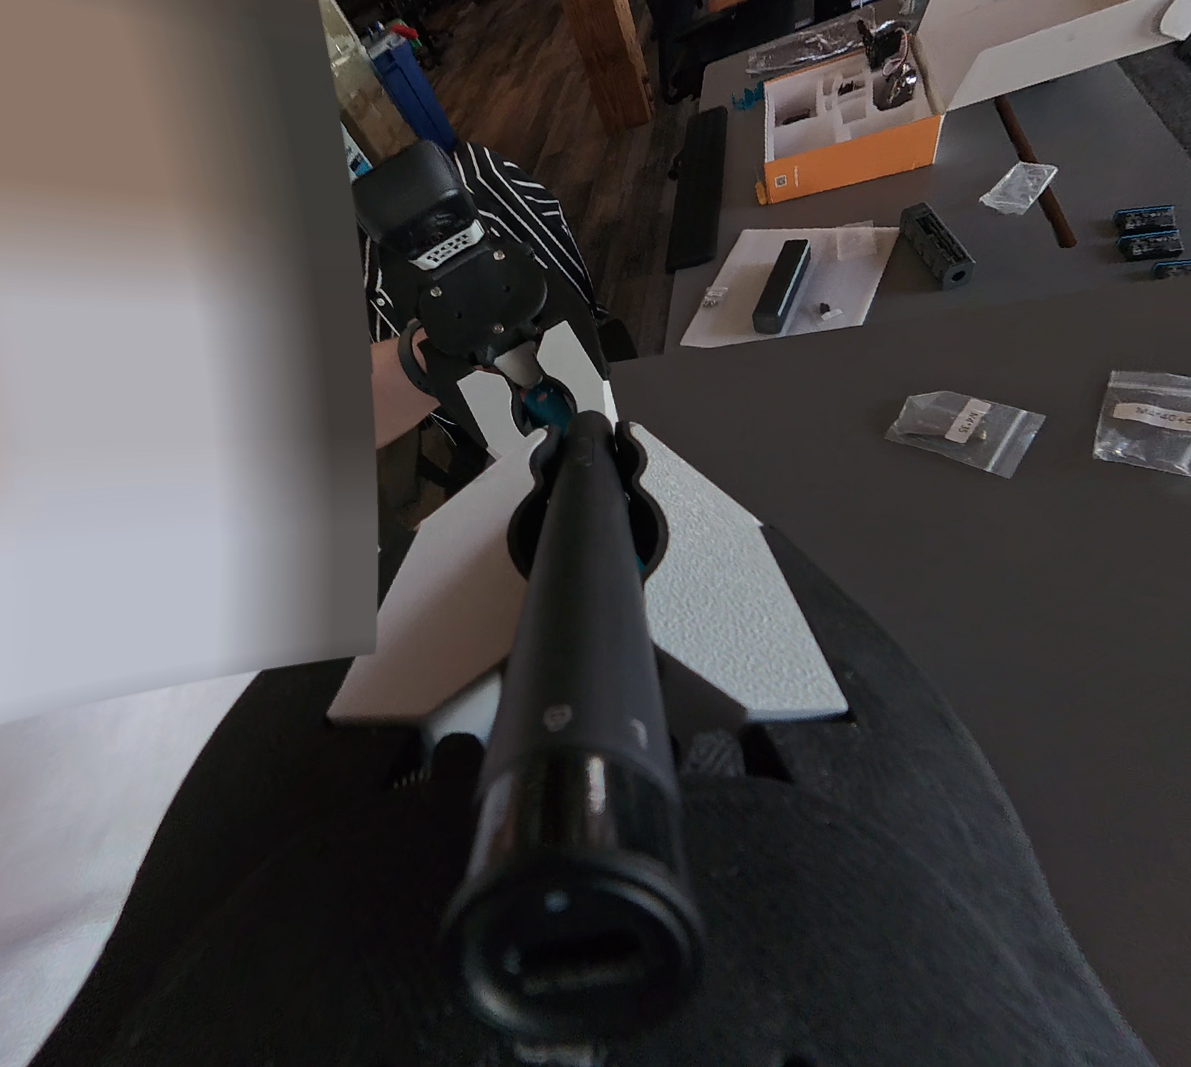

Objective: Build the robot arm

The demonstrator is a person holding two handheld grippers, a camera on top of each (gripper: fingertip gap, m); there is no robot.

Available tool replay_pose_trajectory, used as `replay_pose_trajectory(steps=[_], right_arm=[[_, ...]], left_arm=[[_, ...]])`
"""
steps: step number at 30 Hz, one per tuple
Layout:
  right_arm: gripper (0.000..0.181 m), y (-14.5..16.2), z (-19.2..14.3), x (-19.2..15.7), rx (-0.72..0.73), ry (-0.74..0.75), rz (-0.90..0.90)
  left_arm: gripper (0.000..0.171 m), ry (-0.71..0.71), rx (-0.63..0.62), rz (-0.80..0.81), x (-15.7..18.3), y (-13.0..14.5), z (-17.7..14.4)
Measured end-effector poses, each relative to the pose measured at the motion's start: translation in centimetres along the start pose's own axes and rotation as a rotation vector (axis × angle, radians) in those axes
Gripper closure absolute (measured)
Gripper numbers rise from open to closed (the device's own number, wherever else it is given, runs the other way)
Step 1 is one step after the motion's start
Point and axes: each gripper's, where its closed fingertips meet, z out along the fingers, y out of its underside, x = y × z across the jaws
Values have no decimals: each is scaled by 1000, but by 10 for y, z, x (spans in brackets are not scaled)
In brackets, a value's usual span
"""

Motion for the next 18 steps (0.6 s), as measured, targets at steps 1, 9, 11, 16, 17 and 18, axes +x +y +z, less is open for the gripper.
replay_pose_trajectory(steps=[1,9,11,16,17,18], right_arm=[[163,0,0,1,0,6,-1],[163,5,1,4,-7,-13,24],[163,6,1,4,-26,-7,7],[163,3,1,3,-20,-29,12],[163,3,2,3,-13,-36,21],[163,4,3,5,-6,-36,28]], left_arm=[[145,-1,0,2,0,0,0],[145,-3,-1,2,0,1,0],[145,-3,-2,1,0,1,0],[145,-5,7,-9,-1,1,0],[145,-8,7,-12,-2,1,0],[145,-10,8,-15,-2,0,0]])
